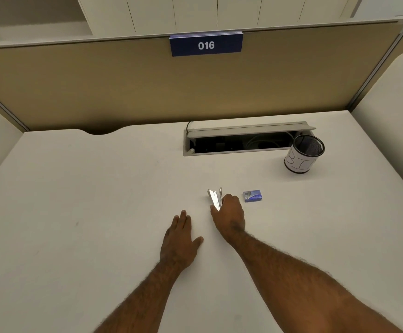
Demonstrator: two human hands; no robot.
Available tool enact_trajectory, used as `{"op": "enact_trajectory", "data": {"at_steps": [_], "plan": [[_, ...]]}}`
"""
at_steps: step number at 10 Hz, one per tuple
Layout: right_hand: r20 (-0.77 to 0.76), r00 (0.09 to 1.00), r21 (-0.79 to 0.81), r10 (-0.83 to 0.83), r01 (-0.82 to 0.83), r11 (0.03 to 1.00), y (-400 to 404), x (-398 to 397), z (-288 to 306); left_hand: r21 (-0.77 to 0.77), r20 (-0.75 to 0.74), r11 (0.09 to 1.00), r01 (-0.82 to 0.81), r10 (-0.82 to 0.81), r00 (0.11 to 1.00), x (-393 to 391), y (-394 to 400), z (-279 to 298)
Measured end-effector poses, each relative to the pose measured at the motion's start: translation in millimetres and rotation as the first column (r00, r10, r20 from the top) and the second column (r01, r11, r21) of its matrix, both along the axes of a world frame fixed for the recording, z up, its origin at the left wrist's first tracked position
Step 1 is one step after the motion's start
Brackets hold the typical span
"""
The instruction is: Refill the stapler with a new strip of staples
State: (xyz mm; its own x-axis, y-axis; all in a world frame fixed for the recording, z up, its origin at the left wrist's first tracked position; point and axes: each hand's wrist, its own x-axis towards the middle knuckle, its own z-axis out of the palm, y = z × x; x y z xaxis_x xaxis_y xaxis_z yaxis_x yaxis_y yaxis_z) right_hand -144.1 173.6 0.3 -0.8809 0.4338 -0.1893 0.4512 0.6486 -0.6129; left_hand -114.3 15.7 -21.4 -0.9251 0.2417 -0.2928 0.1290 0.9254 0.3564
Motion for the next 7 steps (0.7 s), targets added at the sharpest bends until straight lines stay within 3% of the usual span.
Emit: {"op": "enact_trajectory", "data": {"at_steps": [3,5,7], "plan": [[0.057,0.998,0.025,-0.005,0.003,1.000,-3,-20,-7,-0.011,-0.030,1.000,-0.024,0.023,0.999,-8,9,-5],[-0.003,0.998,-0.078,-0.069,0.069,0.995,2,-9,-7,0.014,-0.015,1.000,-0.020,0.020,1.000,-5,6,-5],[-0.011,1.000,-0.344,-0.028,0.023,0.939,25,24,-11,0.052,-0.010,0.999,-0.017,0.018,1.000,15,6,-5]]}}
